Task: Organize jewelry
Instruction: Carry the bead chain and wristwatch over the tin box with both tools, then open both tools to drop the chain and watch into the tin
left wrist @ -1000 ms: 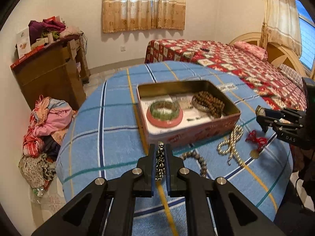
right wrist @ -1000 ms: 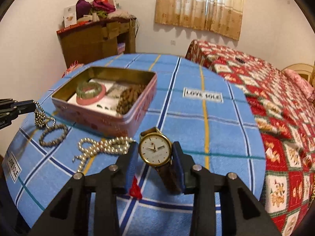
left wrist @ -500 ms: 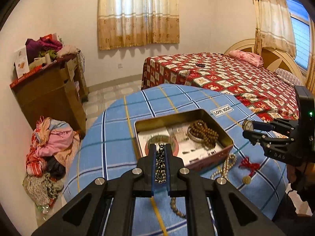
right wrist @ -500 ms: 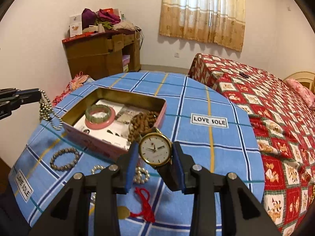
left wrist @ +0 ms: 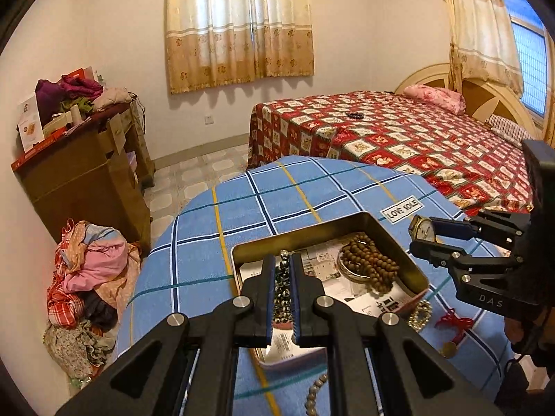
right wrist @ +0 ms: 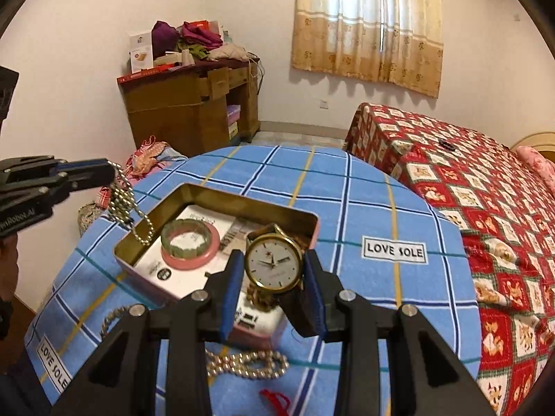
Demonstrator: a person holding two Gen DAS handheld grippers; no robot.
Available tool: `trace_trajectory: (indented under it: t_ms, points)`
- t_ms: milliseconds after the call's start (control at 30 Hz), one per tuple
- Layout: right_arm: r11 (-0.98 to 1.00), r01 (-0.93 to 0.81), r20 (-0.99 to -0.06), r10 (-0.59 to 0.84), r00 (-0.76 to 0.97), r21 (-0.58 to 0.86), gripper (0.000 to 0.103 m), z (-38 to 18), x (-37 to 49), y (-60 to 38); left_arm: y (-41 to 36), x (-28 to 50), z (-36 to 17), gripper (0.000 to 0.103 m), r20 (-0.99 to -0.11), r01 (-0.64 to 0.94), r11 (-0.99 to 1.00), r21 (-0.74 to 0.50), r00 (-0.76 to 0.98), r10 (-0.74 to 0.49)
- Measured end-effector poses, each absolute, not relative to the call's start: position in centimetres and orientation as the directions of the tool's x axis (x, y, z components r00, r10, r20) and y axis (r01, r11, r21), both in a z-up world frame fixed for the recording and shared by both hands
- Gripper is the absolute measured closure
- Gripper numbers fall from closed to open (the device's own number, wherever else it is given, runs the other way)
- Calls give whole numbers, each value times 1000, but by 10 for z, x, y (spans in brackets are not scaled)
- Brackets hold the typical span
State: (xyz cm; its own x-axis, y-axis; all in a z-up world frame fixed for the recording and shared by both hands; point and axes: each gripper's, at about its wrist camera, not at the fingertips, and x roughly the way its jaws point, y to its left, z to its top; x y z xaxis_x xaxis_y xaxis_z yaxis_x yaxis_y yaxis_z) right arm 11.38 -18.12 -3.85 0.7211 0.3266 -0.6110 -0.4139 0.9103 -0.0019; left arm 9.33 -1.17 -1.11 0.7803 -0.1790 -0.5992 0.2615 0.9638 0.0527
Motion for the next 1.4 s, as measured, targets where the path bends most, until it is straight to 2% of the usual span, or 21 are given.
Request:
trace_trajectory:
  t_ms: [1033,1400]
  points:
    - [900,-434,-674,300,675,-33,66,-70,144,-151,-24,125,-67,96,-702,263,959,102,703,-118]
    - [898,-438,-688,295,663,-37,66,-78,143,-148,-27,123,-69,95,-700,272,957,96,702,-129]
